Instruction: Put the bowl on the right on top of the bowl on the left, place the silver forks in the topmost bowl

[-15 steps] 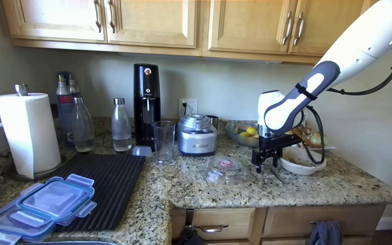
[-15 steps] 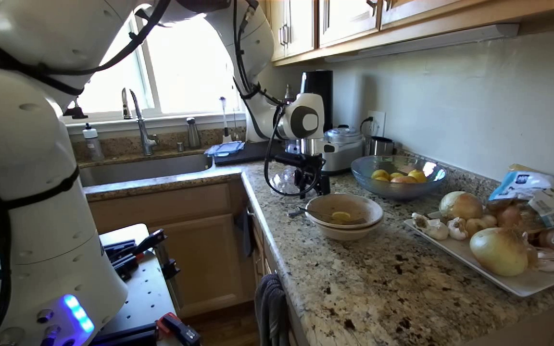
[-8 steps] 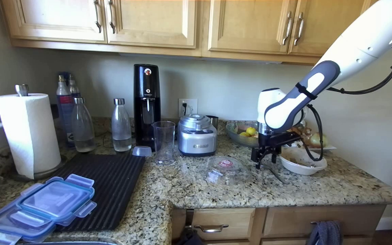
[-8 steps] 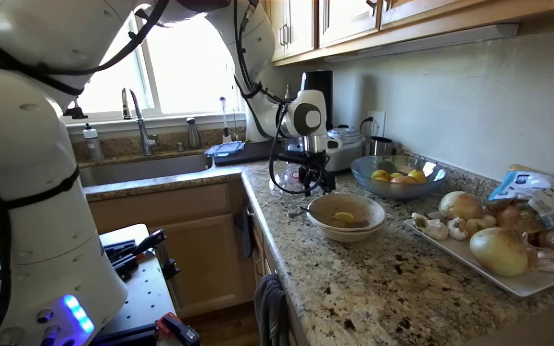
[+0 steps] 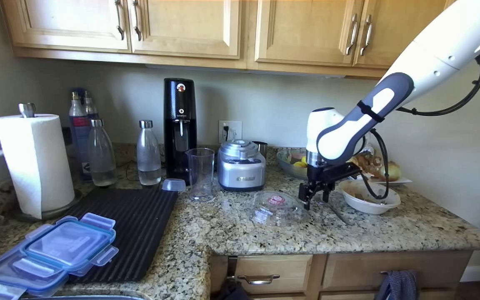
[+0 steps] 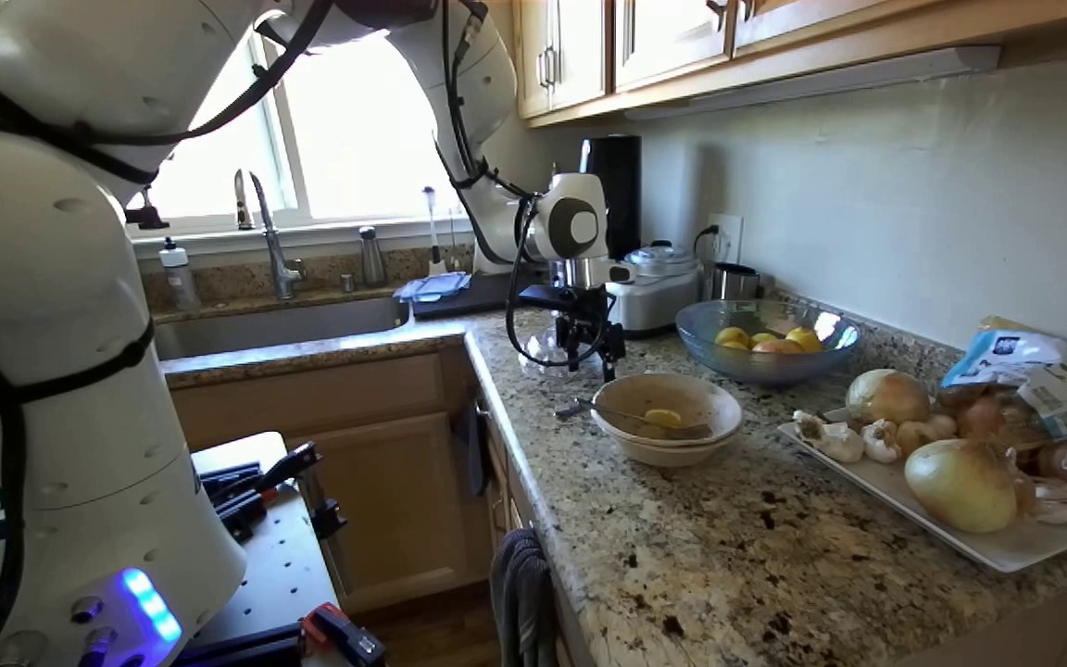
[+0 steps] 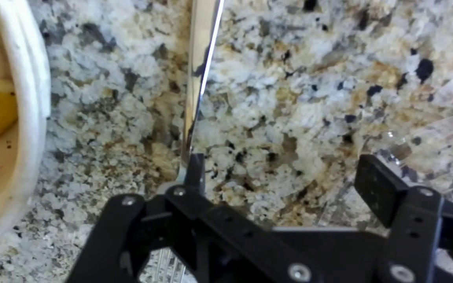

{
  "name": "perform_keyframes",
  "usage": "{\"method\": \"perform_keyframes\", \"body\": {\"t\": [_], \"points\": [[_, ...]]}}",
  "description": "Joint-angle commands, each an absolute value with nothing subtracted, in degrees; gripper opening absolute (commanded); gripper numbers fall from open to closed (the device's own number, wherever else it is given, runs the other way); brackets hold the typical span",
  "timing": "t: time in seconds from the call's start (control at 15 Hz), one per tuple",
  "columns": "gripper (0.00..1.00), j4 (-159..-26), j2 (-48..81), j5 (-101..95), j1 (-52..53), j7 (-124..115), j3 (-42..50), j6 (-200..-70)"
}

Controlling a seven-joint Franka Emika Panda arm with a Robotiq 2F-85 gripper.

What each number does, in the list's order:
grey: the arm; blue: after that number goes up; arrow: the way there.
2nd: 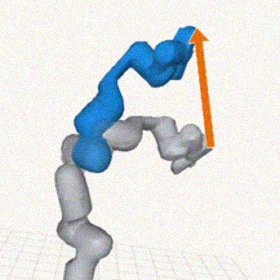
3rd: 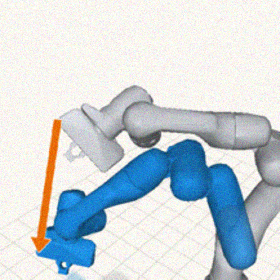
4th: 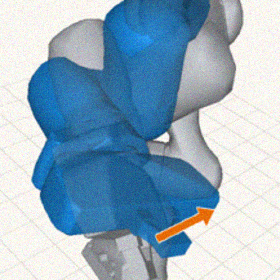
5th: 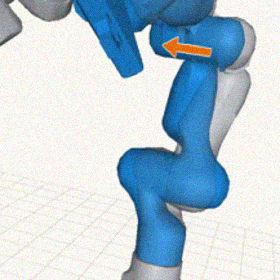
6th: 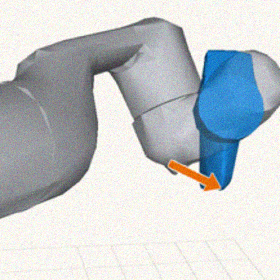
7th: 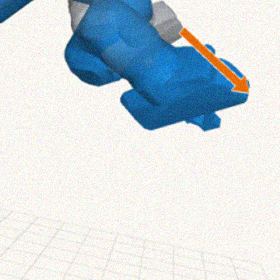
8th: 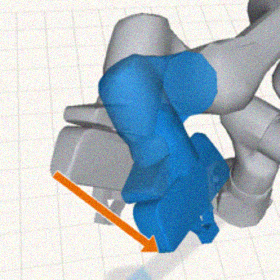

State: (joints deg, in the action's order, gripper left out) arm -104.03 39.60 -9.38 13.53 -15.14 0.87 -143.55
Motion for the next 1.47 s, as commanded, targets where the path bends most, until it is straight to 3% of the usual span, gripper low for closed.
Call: {"method": "perform_keyframes", "body": {"t": [0.0,0.53,0.93,1.0,1.07,1.2,1.4], "points": [[0.98,-106.17,38.31,-10.9,14.08,-14.45,2.06,-144.95],[0.96,-105.92,38.76,-9.8,12.17,-14.25,2.32,-144.94],[0.89,-105.96,39.51,-9.0,10.5,-14.19,2.68,-144.68],[0.81,-105.89,39.68,-8.67,10.18,-14.04,2.48,-144.6],[0.66,-105.89,39.73,-8.5,10.09,-14.08,2.49,-144.58],[0.58,-105.9,39.67,-8.13,9.84,-13.83,2.18,-144.64],[0.37,-105.94,39.47,-7.61,9.91,-13.8,1.92,-144.79]]}}
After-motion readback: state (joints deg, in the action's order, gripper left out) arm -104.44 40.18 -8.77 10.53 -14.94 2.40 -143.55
